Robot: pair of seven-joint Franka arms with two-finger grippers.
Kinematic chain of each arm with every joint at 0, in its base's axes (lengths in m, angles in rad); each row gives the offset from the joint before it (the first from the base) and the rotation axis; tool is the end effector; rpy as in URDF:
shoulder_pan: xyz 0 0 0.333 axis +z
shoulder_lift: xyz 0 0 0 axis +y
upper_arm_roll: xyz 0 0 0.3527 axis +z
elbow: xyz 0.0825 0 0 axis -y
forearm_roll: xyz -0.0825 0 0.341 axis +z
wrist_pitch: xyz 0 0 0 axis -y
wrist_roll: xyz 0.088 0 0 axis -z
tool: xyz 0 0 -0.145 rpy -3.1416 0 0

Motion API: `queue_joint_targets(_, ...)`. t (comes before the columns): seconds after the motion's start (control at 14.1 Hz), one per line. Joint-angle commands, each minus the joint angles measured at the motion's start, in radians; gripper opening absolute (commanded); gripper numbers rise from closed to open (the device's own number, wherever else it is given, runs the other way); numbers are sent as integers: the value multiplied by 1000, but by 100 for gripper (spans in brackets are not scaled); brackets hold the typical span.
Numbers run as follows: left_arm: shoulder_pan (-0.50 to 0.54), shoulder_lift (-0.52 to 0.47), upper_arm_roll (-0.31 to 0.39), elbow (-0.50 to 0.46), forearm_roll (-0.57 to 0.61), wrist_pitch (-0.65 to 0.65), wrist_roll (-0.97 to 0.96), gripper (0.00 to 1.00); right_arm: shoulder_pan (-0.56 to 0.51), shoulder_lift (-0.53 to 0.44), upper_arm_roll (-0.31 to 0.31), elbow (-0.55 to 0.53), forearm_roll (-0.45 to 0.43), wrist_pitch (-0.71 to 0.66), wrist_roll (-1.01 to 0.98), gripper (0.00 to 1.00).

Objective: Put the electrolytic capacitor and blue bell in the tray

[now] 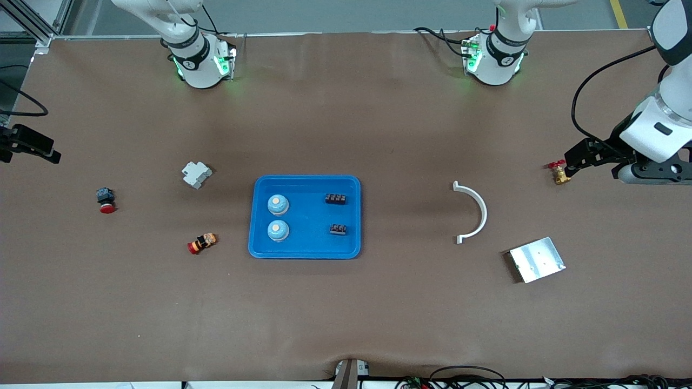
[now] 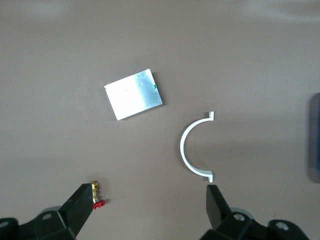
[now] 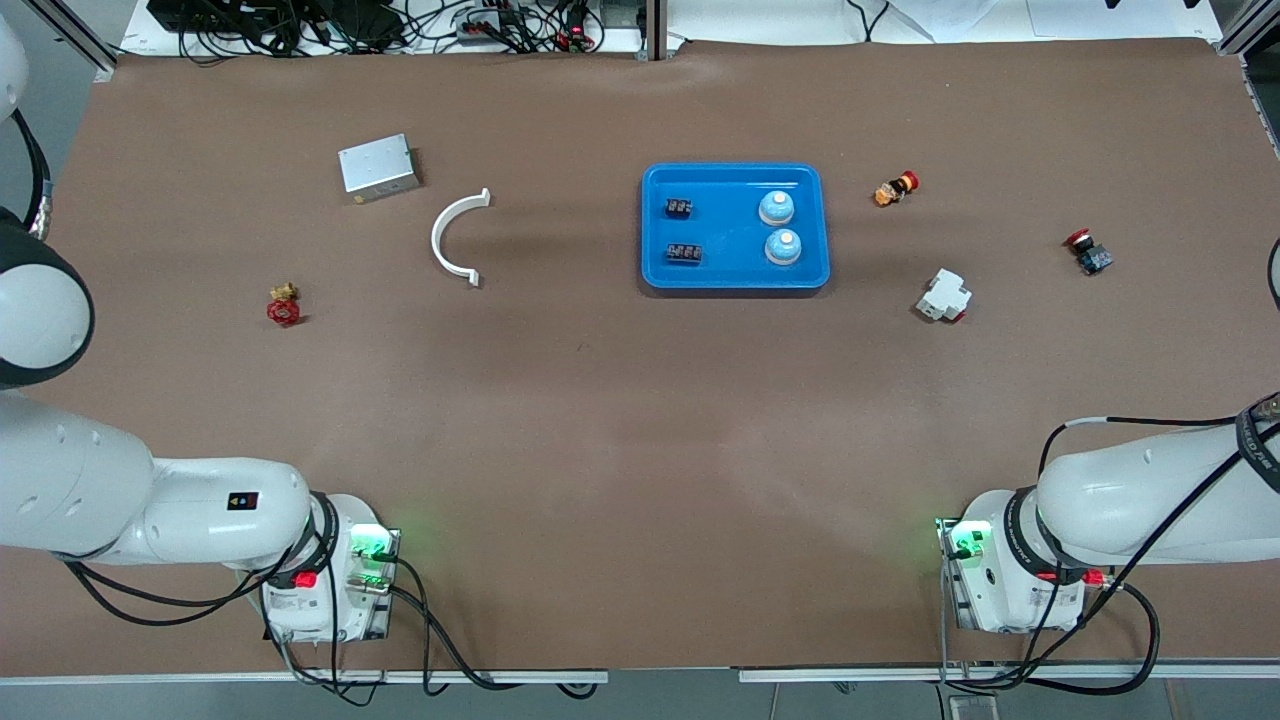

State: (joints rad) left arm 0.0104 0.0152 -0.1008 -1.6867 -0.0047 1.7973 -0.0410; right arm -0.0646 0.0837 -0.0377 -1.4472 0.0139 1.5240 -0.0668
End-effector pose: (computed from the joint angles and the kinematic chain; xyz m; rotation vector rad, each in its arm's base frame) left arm 0.5359 -0.0488 0.5857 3.1247 -0.0758 0.1484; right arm 0.5336 -0.0517 0.6280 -3.1298 0.0544 0.0093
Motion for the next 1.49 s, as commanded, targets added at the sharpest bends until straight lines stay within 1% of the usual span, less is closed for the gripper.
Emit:
queue_joint_targets(0.0,-29,-27,23,-24,-28,-9,38,100,5,-5,-2,10,-9,-10,-5,100)
queue_joint_targets(0.35,-35,-50,27,-16,-20,-13,36,100,5,-8,-2,10,-11,-10,-5,100)
queue_joint_targets(0.64,-33,-81,29,-10,-12,-21,46,100,5,-12,1,13,5,25,-5,100)
queue_joint_targets(0.78,-33,-80,29,15,-14,-29,40,100,3,-13,1,10,5,21,-5,100)
queue_joint_targets(1.13,-37,-69,26,68,-12,-142,49,100,6,-13,2,13,5,27,-5,100)
queue_joint_targets(1.42,-27,-70,24,104,-12,-237,96,100,6,-12,1,13,5,30,-5,100)
